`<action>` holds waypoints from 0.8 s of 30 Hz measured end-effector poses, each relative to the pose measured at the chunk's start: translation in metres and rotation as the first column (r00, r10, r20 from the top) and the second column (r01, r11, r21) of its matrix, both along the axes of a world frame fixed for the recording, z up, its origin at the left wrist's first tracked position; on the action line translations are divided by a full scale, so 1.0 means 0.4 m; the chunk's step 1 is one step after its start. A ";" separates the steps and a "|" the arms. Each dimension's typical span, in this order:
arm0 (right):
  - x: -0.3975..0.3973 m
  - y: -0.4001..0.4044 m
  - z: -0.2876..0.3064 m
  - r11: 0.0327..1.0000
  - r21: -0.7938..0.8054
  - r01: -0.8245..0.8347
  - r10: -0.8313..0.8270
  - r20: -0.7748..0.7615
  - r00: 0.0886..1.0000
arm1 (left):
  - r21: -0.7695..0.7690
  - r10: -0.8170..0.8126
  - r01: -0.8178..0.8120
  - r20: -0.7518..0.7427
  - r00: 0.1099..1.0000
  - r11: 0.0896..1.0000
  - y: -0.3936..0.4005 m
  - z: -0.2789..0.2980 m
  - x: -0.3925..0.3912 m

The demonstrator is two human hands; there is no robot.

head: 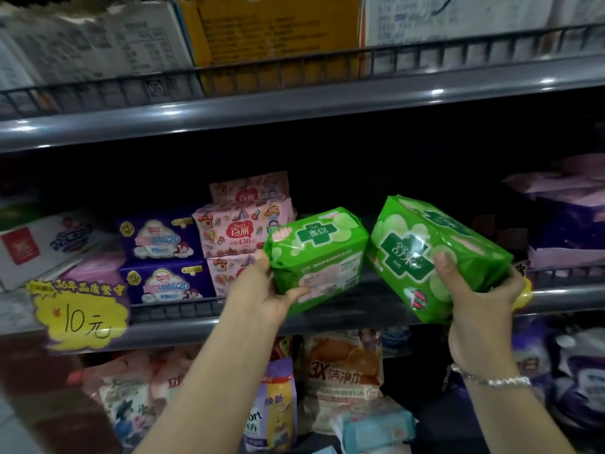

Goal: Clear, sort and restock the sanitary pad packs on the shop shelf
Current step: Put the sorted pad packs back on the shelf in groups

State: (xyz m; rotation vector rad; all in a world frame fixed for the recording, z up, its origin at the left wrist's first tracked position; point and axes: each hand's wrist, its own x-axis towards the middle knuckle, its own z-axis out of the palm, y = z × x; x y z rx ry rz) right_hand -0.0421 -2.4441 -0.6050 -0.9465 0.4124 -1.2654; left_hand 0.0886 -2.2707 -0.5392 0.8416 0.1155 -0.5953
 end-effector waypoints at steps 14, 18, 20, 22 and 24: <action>0.054 -0.035 -0.069 0.973 -0.091 0.214 -0.228 -0.180 0.957 | 0.447 -0.440 0.257 0.374 0.816 0.857 -0.054 -0.124 0.037; 0.066 -0.020 -0.071 0.926 -0.272 0.264 -0.331 -0.240 0.913 | 0.434 -0.468 0.302 0.350 0.811 0.849 -0.112 -0.141 -0.009; 0.069 -0.021 -0.076 0.927 -0.278 0.252 -0.321 -0.244 0.915 | 0.448 -0.437 0.263 0.348 0.829 0.854 -0.146 -0.144 -0.023; 0.064 -0.028 -0.079 0.939 -0.245 0.242 -0.300 -0.241 0.923 | 0.504 -0.408 0.176 0.399 0.821 0.846 -0.165 -0.139 -0.021; 0.054 -0.043 -0.079 0.956 -0.195 0.220 -0.264 -0.241 0.934 | 0.596 -0.422 0.077 0.465 0.778 0.799 -0.173 -0.137 -0.007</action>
